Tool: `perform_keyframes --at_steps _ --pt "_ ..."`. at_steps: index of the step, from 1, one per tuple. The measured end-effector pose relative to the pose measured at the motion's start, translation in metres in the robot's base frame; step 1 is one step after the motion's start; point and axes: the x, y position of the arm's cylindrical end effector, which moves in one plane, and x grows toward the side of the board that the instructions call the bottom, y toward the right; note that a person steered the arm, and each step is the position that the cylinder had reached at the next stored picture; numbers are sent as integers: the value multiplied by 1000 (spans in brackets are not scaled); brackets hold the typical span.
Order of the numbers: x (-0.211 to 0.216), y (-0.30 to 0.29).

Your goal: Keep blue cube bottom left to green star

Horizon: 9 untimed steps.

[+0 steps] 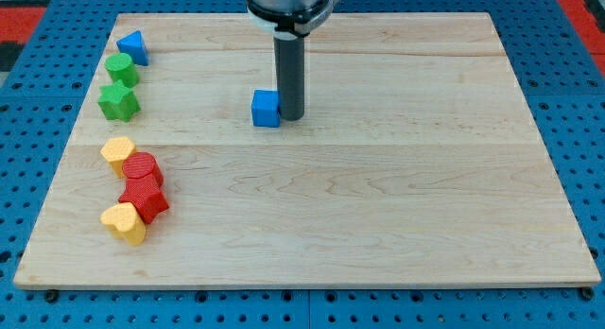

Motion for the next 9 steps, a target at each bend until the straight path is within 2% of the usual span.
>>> perform_keyframes --at_steps 1,2,6,9 --pt "-19 -21" --pt "-14 -50" --pt "48 -68" --pt "45 -168"
